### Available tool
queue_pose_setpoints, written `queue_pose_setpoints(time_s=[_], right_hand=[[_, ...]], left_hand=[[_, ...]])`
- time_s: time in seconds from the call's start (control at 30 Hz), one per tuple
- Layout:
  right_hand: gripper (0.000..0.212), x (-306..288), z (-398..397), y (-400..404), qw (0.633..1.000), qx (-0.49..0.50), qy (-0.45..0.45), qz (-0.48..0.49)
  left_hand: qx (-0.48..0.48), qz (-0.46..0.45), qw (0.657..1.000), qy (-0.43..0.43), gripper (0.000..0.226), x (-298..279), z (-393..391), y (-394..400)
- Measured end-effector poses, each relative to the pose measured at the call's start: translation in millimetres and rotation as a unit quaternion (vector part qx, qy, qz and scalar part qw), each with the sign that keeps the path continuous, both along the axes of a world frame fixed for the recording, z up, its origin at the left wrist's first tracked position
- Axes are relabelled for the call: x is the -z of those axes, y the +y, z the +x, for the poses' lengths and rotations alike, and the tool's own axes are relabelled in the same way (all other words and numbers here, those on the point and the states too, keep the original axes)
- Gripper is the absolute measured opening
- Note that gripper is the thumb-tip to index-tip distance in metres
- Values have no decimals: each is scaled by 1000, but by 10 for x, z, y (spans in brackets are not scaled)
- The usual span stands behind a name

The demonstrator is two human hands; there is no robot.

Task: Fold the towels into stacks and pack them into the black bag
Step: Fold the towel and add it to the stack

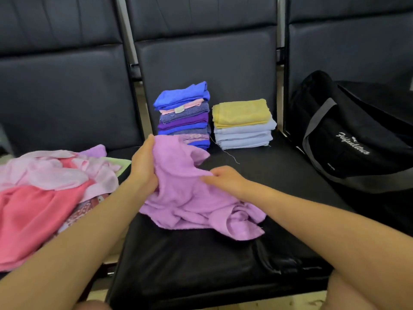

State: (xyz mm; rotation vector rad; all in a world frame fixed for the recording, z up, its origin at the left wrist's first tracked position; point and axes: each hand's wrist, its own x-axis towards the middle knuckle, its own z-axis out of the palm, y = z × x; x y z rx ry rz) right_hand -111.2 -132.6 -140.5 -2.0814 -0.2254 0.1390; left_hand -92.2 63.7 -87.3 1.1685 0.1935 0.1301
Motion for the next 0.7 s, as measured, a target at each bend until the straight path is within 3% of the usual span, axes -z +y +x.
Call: queue_pose_setpoints(time_s=[0.1,0.17,0.2,0.23,0.3,0.37,0.4,0.5,0.6,0.7], right_hand=[[25,-211,35,-73,965,102,23,242],[8,-273,29,-220,919,90,74,377],[7,-277,0,-298,912,62,97,393],[15,-272,-43,-375,927,34,113,356],[21,-235,-141,-517,984,-12,119,132],[28,-223,-224,-606,983,-41,131,-120],[34,-211,-244,-630,970,-43,145,-192],[43,-155,-236,-597,972,-17,110,-206],[57,-94,-151,-343,986,30,-1,-166],[61,-95,-68,16,995,9,43,-88]], left_hand=[[-11,22,1000,-1,58,129,-18,258],[-12,42,999,5,41,193,-48,316],[0,44,999,7,32,205,-77,303],[21,48,999,8,28,218,-105,272],[57,77,995,10,30,265,-132,197],[85,187,978,23,29,289,-185,128],[97,269,958,23,26,310,-208,115],[83,402,912,-2,25,387,-231,110],[65,389,917,59,21,408,-202,204],[111,457,880,67,28,448,-276,258]])
